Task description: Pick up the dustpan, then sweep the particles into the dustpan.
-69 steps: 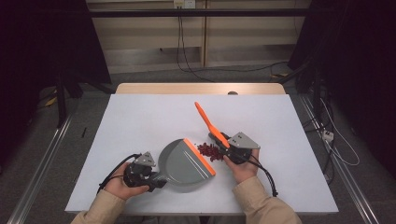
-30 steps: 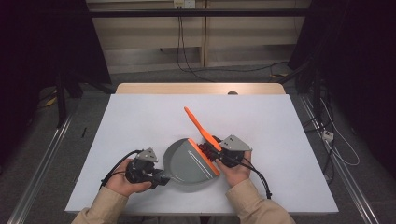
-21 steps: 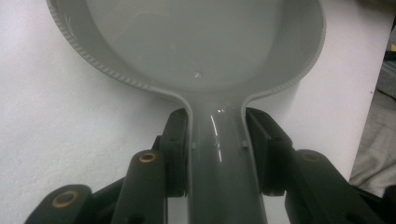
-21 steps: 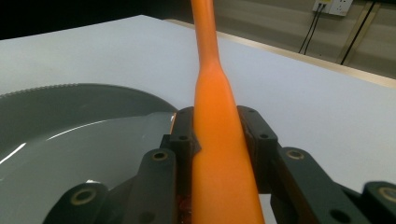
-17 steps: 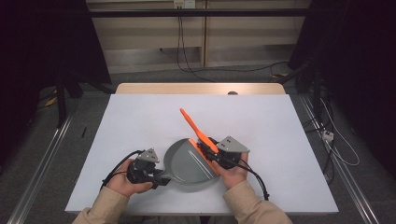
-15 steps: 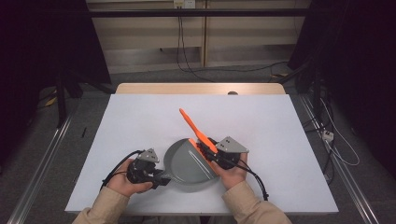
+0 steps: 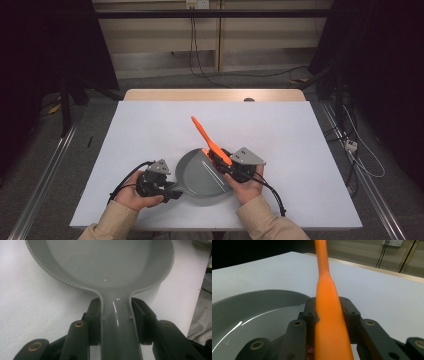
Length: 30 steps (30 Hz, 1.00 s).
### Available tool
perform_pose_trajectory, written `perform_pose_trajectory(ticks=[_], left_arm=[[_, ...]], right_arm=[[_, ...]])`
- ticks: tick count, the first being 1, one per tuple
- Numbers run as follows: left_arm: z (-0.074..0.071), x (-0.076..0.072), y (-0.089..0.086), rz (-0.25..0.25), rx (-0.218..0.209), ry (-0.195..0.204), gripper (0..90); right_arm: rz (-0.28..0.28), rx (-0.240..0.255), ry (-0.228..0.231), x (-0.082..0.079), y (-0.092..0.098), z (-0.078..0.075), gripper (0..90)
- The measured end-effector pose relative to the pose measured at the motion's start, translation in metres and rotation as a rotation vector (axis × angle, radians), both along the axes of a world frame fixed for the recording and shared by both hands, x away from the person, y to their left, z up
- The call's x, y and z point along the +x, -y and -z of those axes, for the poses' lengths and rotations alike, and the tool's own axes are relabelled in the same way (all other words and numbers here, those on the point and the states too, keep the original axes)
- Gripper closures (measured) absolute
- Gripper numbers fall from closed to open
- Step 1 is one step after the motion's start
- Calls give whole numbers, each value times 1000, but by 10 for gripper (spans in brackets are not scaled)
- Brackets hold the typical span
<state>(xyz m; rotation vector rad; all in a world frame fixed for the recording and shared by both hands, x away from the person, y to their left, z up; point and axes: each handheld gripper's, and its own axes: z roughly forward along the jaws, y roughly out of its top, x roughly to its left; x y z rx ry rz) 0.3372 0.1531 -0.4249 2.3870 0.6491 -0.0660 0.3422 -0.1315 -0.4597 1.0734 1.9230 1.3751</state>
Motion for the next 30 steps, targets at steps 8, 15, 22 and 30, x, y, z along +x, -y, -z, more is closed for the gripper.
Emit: perform_pose_trajectory(ticks=[8,15,22,30], left_arm=[[1,0,-1,-3,-2,-4,621],[2,0,-1,-5,5,-4,622],[4,-1,-1,-14,-3,-8,622],[6,1,-6,-20,-17,-11,622]], right_arm=[[-7,12,-6,-2,-4,0,703],[-14,46,-4,-4,-8,-1,703],[-102,65,-4,-9,-36,-5,711],[-125,111,7,-5,-34,-15,712]])
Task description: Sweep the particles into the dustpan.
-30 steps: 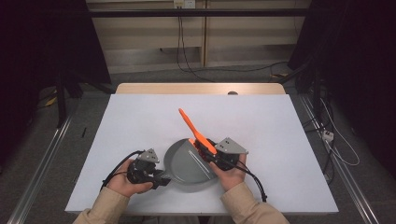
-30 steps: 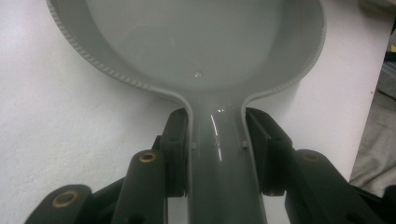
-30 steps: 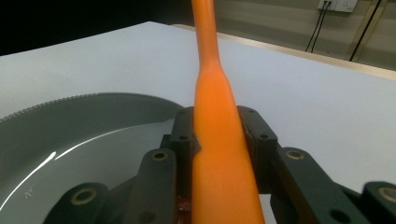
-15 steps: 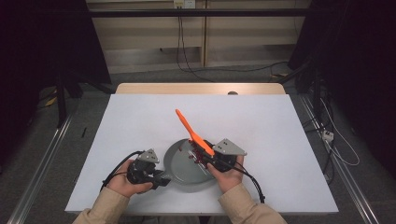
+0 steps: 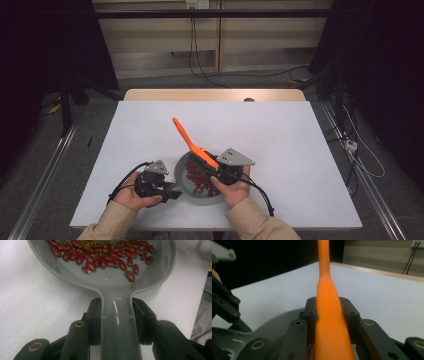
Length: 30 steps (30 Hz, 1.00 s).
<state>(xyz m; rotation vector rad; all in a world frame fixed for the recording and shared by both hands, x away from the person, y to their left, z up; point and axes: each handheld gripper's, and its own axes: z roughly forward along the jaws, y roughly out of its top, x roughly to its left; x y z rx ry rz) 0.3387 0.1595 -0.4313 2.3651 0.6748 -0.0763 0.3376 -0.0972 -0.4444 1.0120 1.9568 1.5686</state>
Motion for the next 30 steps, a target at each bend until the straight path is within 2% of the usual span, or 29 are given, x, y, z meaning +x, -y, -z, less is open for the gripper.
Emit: perform_pose_trajectory(ticks=[3,7,15,17,19,21,23,24,25,26,28,30], left_arm=[[0,-1,0,-3,-2,4,622],[0,-1,-1,-4,-1,6,622],[0,0,-2,-3,-4,0,623],[0,-1,-2,10,6,-1,623],[0,-2,-2,15,3,-2,622],[0,-2,-2,35,18,4,622],[-1,-4,-1,56,32,9,622],[-1,-6,-1,50,23,2,622],[-2,-6,0,50,24,2,622],[-2,-6,0,53,36,5,622],[-2,-6,1,40,30,1,623],[-2,-7,2,31,30,0,623]], right_arm=[[22,18,21,5,11,-10,712],[54,0,24,12,27,-14,712],[125,-52,13,19,53,-4,712],[142,-81,22,16,60,-2,712],[164,-85,19,12,67,3,712],[180,-110,9,7,72,8,712],[187,-118,7,0,73,14,712],[190,-116,32,-4,73,16,712],[193,-127,36,-6,71,15,712],[197,-117,26,-8,69,15,712],[184,-148,45,-12,62,15,712],[181,-135,39,-16,55,15,712]])
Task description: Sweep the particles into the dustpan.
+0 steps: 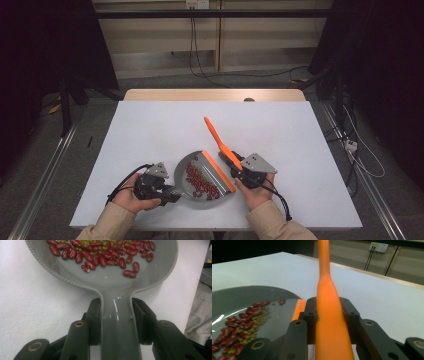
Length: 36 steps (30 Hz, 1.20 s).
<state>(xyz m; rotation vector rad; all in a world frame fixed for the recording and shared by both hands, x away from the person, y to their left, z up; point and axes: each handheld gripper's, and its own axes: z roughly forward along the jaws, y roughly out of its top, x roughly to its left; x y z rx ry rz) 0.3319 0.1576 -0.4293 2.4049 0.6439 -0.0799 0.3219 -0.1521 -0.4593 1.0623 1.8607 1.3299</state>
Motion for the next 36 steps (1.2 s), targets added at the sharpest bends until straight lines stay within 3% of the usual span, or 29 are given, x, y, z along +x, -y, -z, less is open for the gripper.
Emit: perform_pose_trajectory(ticks=[2,4,6,7,8,9,11,17,23,25,28,31,33,35,36], left_arm=[[0,1,0,0,2,-2,623],[-1,1,1,-1,5,-2,623],[0,0,1,-6,4,4,622],[1,0,1,-11,-1,3,621],[1,0,0,-15,-12,3,618],[1,0,0,-15,-17,7,614],[2,-1,1,-14,-10,18,589],[3,1,2,-16,-6,19,571],[2,0,5,0,7,17,624],[2,0,6,-5,0,9,624],[1,1,7,-3,6,8,625],[1,1,8,-6,11,5,625],[1,0,8,-12,5,2,625],[2,1,8,-9,9,3,625],[2,1,8,-8,9,2,625]], right_arm=[[-18,44,-12,-3,-9,0,712],[-41,58,1,-5,-21,0,711],[-64,147,1,-6,-30,-1,712],[-74,154,1,-5,-33,-1,712],[-77,110,22,-5,-37,-3,711],[-81,97,27,-3,-39,-5,711],[-82,116,19,0,-37,-7,711],[-62,69,13,10,-15,-17,711],[16,16,-9,8,5,-3,711],[11,2,17,4,5,0,711],[3,-17,10,0,-3,0,712],[-7,49,-24,-2,-12,0,712],[-21,64,-11,-3,-19,0,711],[-36,173,-19,-2,-22,0,712],[-38,160,-20,-2,-25,-1,711]])
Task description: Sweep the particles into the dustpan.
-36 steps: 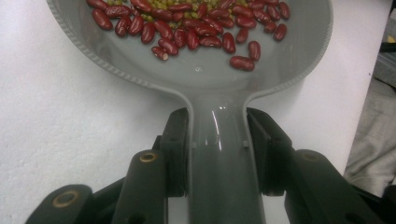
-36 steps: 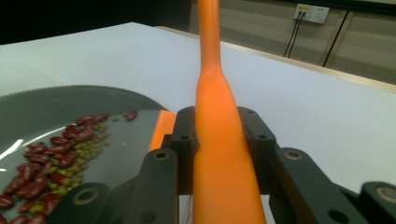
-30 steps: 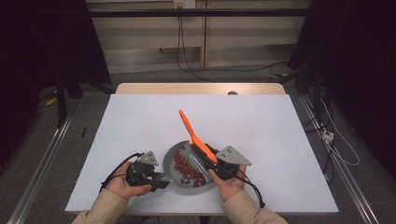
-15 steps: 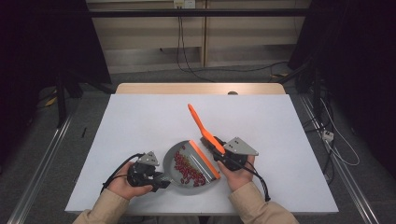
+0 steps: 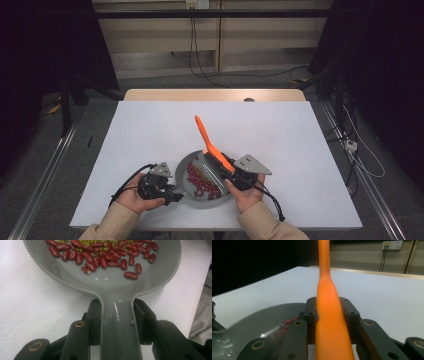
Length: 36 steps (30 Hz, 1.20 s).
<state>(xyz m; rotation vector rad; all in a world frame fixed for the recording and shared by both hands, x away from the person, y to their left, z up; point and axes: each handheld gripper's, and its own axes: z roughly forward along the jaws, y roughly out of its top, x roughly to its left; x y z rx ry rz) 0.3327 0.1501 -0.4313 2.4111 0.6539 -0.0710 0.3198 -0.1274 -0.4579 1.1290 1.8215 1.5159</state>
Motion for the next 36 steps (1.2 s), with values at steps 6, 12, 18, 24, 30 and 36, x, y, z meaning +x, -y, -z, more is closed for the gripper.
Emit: perform_pose_trajectory(ticks=[6,12,18,24,30,36], left_arm=[[1,0,-1,0,-8,-3,625],[1,2,-2,8,-10,-8,625],[1,1,-2,2,-14,-9,624],[1,0,-2,6,-9,-7,624],[1,1,-2,9,-8,-10,624],[-3,1,-1,-11,-4,-18,626]], right_arm=[[-7,-28,34,7,11,-13,711],[50,-121,-54,21,42,-10,707],[50,-150,-126,23,41,-18,610],[44,-254,-217,22,43,-33,701],[50,-220,-209,12,36,-29,715],[54,-107,-179,5,13,-22,714]])
